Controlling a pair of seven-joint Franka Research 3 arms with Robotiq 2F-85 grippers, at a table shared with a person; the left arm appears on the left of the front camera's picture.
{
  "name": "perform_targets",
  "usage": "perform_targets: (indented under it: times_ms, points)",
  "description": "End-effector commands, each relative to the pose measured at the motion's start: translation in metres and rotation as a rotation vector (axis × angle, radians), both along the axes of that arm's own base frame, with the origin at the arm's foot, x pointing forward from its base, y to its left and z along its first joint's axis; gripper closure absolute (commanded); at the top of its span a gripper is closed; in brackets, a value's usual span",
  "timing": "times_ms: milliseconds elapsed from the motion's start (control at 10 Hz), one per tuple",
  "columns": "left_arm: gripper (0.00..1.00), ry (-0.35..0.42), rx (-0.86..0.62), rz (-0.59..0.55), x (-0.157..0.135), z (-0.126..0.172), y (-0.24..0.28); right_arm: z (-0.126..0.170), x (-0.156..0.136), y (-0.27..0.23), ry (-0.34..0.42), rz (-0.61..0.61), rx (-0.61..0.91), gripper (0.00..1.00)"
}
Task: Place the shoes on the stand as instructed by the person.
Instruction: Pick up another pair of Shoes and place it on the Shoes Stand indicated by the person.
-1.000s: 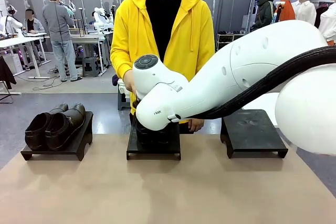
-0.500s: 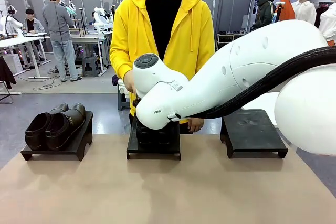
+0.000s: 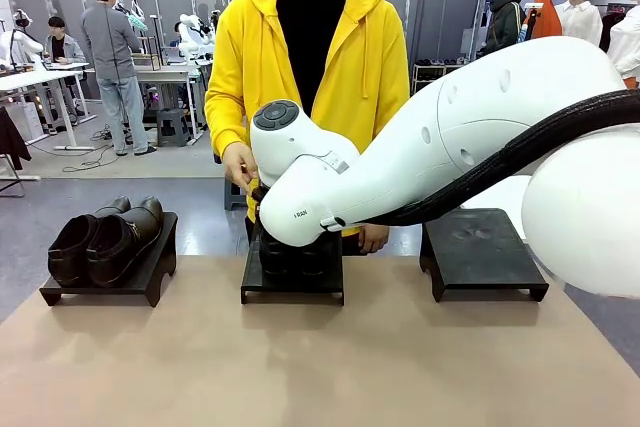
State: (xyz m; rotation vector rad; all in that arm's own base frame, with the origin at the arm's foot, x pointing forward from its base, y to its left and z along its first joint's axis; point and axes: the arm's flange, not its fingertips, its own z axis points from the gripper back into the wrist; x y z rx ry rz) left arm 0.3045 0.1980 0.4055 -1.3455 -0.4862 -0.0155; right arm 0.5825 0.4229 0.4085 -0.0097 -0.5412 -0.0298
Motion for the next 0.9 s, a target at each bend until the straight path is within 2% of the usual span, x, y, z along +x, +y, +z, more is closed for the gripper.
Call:
perform_targets:
  times_ms: [0, 100, 200, 300, 800]
  points:
    - [0.00, -0.023, -0.014, -0.005, -0.001, 0.001, -0.001, -0.001, -0.010, -0.005, -0.052, -0.052, 0.016, 0.06]
    - [0.00, -0.023, -0.014, -0.005, -0.001, 0.001, -0.001, 0.000, -0.011, -0.005, -0.046, -0.054, 0.020, 0.00]
    - [0.00, -0.023, -0.014, -0.005, -0.001, 0.001, -0.001, 0.001, -0.012, -0.006, -0.051, -0.043, 0.009, 0.00]
    - [0.00, -0.023, -0.014, -0.005, -0.001, 0.001, -0.001, 0.002, 0.000, -0.001, -0.002, -0.010, 0.006, 0.00]
    - [0.00, -0.023, -0.014, -0.005, -0.001, 0.001, -0.001, 0.002, 0.000, -0.001, -0.002, -0.010, 0.006, 0.00]
